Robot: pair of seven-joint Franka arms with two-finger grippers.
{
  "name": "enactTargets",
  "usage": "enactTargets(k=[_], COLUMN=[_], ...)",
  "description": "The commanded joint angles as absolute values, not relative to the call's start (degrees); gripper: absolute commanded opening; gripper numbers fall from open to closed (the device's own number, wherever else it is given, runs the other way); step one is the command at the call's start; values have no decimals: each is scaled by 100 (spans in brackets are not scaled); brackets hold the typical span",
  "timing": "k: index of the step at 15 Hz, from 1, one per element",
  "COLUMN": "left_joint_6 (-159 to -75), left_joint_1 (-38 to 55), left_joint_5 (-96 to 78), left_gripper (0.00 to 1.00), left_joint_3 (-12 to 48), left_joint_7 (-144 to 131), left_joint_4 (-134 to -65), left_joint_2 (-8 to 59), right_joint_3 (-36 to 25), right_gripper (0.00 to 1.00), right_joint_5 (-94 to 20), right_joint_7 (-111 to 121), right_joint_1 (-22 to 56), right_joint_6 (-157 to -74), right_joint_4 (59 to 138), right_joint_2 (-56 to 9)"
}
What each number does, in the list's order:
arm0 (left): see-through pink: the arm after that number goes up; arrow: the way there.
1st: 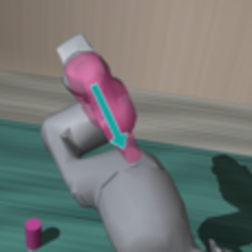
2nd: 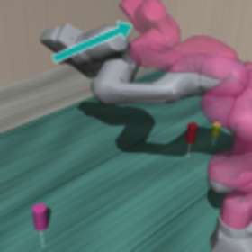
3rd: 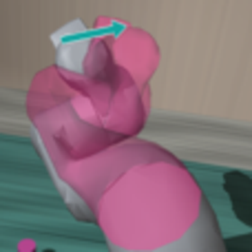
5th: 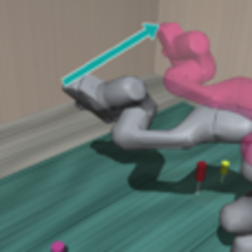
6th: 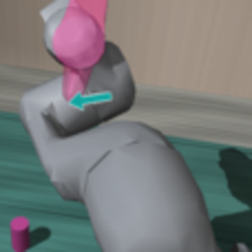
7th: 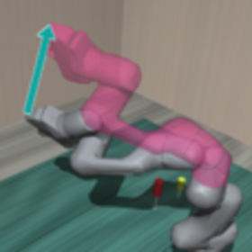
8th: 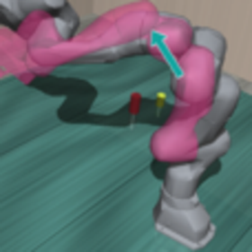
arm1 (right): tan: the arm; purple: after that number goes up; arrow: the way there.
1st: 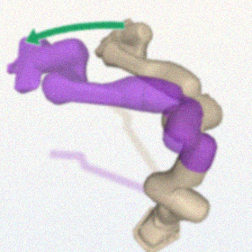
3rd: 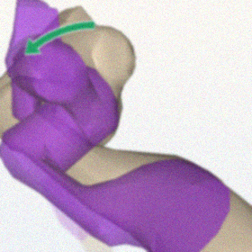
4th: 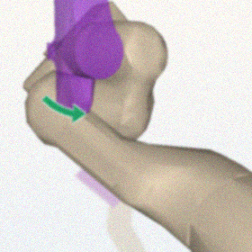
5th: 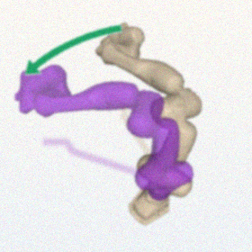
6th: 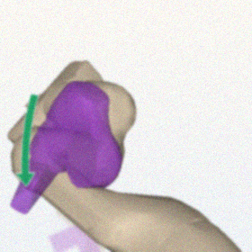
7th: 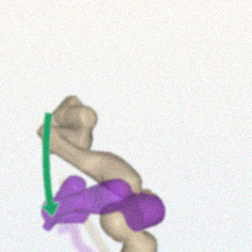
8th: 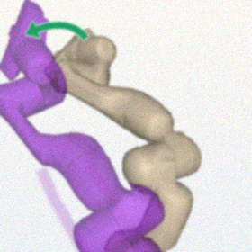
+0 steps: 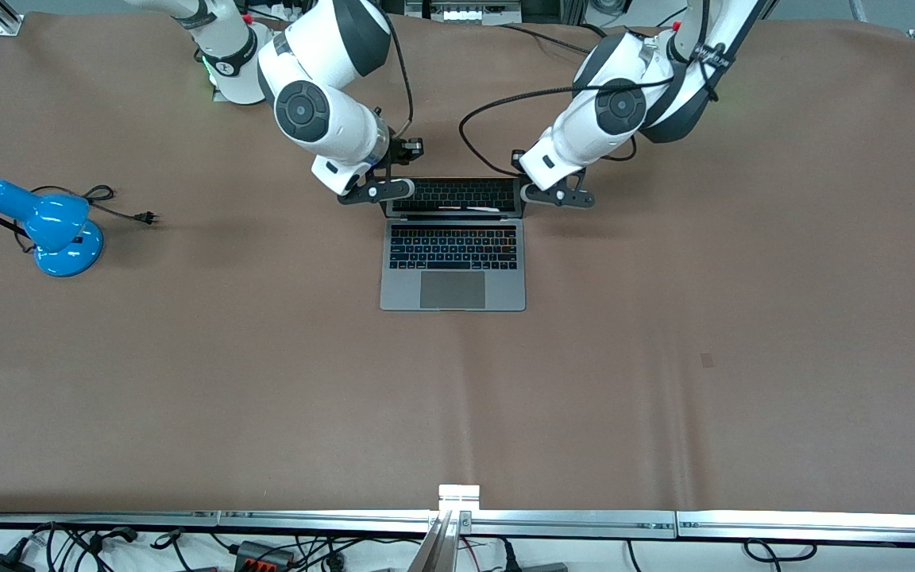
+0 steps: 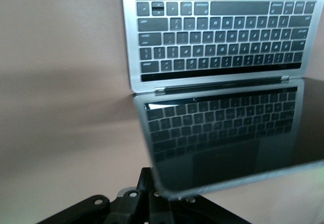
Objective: Close laptop with both arms from behind
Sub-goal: 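Move the right gripper and the left gripper toward the laptop lid's back, then push the laptop lid forward with both grippers, lowering it toward the keyboard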
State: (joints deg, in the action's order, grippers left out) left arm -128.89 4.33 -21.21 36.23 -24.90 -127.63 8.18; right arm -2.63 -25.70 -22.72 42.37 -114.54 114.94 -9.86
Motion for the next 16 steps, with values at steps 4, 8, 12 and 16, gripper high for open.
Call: enactTargets(k=[4,8,12,16], left_joint_6=[-13254,-13254,-13254,-13254], left_joint_1=[501,475,501,501], left_joint_5=[-2127,-1838,-1784,-1196], left_gripper=[1,1,1,1], left_joint_3=[3595,3463,3244,3173], left_joint_7=[-2672,-2681,-2672,-2838], left_joint_4=[-12069,-11787,-11392,-10873], left_joint_2=[1721,1968,2363,2978], right_joint_3=[-325,-334,-343,-351], right_gripper=[0,0,0,0], right_joint_5=[-1996,-1776,-1530,-1450], right_joint_7=[-2478,-2479,-2479,-2540], right_joint_1=[4192,4105,4052,3982], right_joint_6=[-11768,-12058,-12391,-12779], right_joint_4=[11584,11435,11285,10769], right_joint_2=[-905,-1072,-1449,-2133])
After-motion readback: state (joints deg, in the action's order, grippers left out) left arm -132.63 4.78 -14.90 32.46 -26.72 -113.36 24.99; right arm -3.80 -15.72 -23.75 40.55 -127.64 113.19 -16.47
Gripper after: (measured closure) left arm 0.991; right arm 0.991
